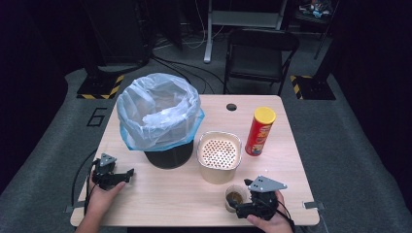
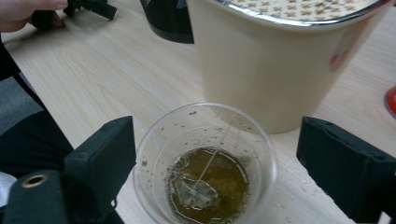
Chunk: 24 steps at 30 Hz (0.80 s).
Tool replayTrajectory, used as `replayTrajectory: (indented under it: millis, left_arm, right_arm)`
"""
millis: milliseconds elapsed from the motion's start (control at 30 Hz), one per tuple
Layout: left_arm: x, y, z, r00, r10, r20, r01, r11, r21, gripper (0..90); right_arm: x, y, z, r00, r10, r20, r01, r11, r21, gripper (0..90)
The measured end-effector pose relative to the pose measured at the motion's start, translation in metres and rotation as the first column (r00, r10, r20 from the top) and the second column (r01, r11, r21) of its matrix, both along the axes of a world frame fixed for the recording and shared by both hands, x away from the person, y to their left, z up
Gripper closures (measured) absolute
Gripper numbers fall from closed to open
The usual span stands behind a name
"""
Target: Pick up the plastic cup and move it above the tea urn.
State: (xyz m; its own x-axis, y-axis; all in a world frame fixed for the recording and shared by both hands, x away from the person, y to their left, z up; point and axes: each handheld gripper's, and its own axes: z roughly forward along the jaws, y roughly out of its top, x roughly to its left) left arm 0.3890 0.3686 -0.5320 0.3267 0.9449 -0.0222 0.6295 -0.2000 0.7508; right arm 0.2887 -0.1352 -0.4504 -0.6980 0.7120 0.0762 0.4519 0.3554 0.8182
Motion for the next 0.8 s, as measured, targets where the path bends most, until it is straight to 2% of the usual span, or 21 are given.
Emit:
replayTrajectory:
  millis: [33, 100, 233, 300, 467, 633, 800]
  left_arm:
    - [0.000, 0.000, 0.000, 1.0000, 0.000, 0.000, 0.000, 1.0000, 0.000, 11.5]
    - [0.000, 0.000, 0.000, 1.0000, 0.000, 0.000, 0.000, 1.0000, 0.000, 11.6]
    - [0.000, 0.000, 0.000, 1.0000, 0.000, 0.000, 0.000, 1.0000, 0.000, 11.5]
    - [0.000, 0.000, 0.000, 1.0000, 0.000, 0.000, 0.000, 1.0000, 0.000, 11.5]
    - [0.000, 0.000, 0.000, 1.0000, -0.001, 0.000, 0.001, 1.0000, 0.000, 11.5]
    - [0.000, 0.000, 0.000, 1.0000, -0.002, 0.000, 0.002, 1.0000, -0.002, 11.5]
    - [0.000, 0.000, 0.001, 1.0000, -0.004, -0.008, 0.004, 1.0000, 0.002, 11.5]
  right_arm:
    - [-0.001, 0.002, -0.001, 1.0000, -0.003, -0.004, 0.003, 1.0000, -0.004, 10.4]
    - [-0.001, 0.007, -0.005, 1.0000, -0.004, 0.004, 0.004, 0.9991, -0.043, 7.4]
    - [0.000, 0.010, -0.012, 0.9999, 0.009, -0.009, -0.009, 0.9987, -0.050, 7.3]
    - [-0.001, 0.012, -0.015, 0.9999, -0.002, -0.011, 0.001, 0.9986, -0.053, 9.4]
    - [-0.002, 0.017, -0.024, 1.0000, -0.008, -0.003, 0.007, 0.9982, -0.060, 10.1]
    - [-0.004, 0.021, -0.030, 0.9993, -0.016, 0.034, 0.020, 0.9946, -0.102, 14.5]
    - [-0.003, 0.022, -0.031, 0.9990, -0.029, 0.033, 0.032, 0.9950, -0.095, 17.8]
